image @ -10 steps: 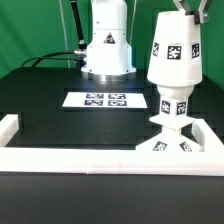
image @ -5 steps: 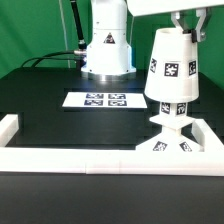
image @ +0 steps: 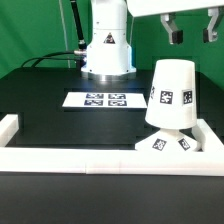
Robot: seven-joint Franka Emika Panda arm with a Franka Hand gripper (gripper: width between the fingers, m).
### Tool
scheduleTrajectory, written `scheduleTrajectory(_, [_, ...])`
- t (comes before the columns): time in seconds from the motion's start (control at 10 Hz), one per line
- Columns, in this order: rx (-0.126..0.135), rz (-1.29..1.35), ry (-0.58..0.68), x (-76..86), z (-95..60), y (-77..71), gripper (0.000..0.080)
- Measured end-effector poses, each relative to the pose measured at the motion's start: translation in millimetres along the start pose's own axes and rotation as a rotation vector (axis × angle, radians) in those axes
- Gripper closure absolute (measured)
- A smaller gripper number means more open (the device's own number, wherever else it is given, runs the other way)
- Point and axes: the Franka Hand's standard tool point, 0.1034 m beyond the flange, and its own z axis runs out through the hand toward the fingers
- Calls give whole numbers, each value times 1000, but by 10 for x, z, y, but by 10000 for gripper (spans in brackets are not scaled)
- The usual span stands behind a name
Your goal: Assemble lamp
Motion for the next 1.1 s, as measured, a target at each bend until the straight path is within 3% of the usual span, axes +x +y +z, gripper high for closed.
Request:
scheduleTrajectory(0.1, [0, 0, 0, 0, 0, 0, 205])
scheduleTrajectory(0.2, [0, 0, 0, 0, 0, 0, 205])
scheduleTrajectory(0.3, [0, 0, 0, -1, 0, 2, 119])
scheduleTrajectory(0.6, [-1, 12, -5, -30, -10, 33, 101])
scheduleTrajectory(0.8, [-10, 55, -15, -132, 5, 87, 100])
scheduleTrajectory(1.1, [-12, 66, -18, -194, 18, 57, 100])
